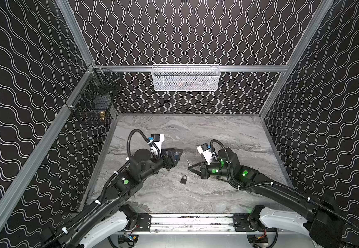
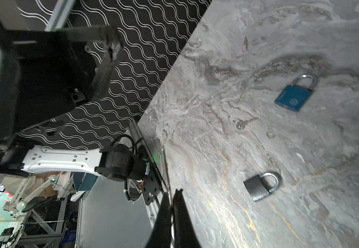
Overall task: Unlock with the key
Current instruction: 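Move the left gripper over the black padlock while the right gripper holds the key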
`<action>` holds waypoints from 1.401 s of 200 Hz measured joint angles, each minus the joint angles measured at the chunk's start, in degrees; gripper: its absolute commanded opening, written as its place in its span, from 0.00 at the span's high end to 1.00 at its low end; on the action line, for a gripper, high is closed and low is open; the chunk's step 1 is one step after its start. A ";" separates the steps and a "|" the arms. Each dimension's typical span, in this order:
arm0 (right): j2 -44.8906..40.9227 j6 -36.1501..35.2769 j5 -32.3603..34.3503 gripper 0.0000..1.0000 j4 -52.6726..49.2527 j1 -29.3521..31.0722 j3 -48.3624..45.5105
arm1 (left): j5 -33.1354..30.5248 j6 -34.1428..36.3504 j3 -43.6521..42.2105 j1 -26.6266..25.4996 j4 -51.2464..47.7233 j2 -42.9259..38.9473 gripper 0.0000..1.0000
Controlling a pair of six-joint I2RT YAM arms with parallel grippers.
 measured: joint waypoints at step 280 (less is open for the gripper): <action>-7.67 9.35 5.25 1.00 -7.72 -3.13 -14.19 | -9.42 1.60 8.96 -13.60 -22.67 38.10 0.33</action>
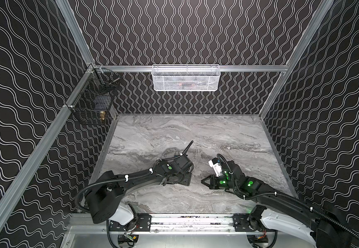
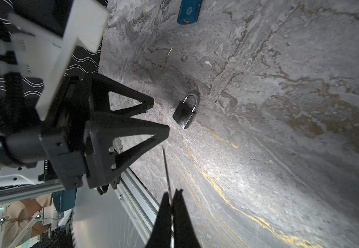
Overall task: Unlock with the key
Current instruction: 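Move the left gripper over the black padlock while the right gripper holds the key, then lower the left gripper and close it on the black padlock body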
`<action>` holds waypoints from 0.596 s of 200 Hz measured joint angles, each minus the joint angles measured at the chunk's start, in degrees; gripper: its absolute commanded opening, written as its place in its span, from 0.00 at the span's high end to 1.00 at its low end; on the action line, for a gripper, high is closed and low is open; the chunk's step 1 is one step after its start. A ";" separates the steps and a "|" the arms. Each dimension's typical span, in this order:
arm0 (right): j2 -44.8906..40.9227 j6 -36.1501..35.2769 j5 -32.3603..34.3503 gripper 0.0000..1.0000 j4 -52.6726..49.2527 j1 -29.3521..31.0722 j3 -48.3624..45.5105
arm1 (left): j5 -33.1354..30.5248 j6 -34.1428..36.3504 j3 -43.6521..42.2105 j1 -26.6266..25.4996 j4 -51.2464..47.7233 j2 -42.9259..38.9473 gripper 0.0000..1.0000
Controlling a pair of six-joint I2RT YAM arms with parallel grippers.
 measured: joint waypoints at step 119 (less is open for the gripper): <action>-0.57 0.90 -2.45 1.00 0.48 -2.19 -2.03 | -4.66 -3.10 4.94 -2.38 -3.28 12.85 0.37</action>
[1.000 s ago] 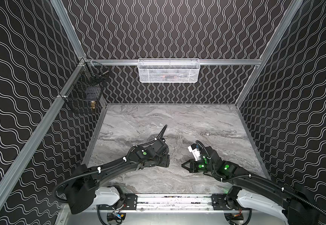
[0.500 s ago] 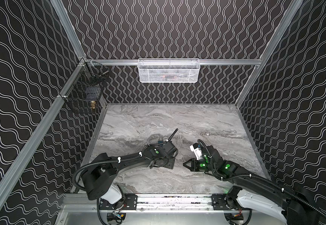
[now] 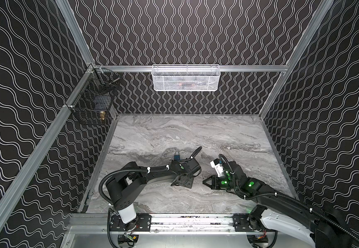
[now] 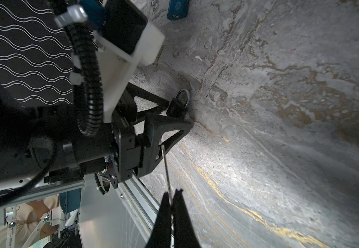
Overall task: Unlock with the key
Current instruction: 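Lower the left gripper and close it on the black padlock body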
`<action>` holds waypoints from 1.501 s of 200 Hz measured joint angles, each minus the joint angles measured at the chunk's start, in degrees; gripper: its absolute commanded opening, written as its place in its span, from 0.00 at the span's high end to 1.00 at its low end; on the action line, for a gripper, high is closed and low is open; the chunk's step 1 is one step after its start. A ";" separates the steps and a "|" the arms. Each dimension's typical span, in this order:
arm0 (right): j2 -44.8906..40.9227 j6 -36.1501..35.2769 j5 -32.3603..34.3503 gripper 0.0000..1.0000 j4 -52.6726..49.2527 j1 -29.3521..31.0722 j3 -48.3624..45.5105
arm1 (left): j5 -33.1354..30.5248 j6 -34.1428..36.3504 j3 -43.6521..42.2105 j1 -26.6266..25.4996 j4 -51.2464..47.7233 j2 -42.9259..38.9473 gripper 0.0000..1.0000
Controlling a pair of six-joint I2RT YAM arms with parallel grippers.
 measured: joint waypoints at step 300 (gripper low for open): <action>-3.19 -0.87 -3.87 1.00 3.17 -2.78 -3.56 | -4.20 -9.14 3.76 -2.29 -3.26 4.87 0.56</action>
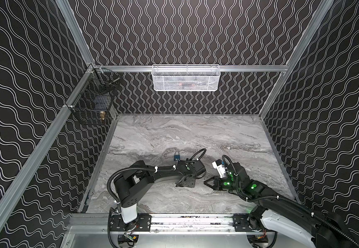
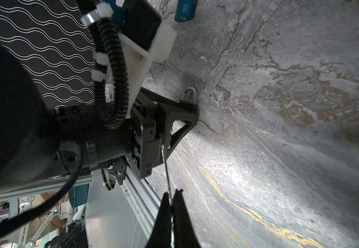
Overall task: Unlock with the key
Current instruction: 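Lower the left gripper and close it on the black padlock body, then lift the padlock with the left gripper while the right gripper brings the key toward it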
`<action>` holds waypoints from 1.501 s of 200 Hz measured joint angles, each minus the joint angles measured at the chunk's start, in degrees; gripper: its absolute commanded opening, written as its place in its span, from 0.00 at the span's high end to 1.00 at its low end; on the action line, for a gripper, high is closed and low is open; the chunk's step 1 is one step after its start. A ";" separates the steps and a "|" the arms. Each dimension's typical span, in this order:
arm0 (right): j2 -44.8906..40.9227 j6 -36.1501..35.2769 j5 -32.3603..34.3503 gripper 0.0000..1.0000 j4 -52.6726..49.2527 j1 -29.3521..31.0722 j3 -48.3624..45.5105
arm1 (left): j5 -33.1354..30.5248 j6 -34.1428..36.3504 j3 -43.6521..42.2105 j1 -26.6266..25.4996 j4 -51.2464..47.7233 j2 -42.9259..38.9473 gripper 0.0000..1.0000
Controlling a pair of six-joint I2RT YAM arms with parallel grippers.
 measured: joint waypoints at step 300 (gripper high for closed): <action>0.98 3.43 0.11 1.00 0.37 0.81 0.79 | -4.20 -4.20 0.35 -0.04 -0.96 -9.35 0.81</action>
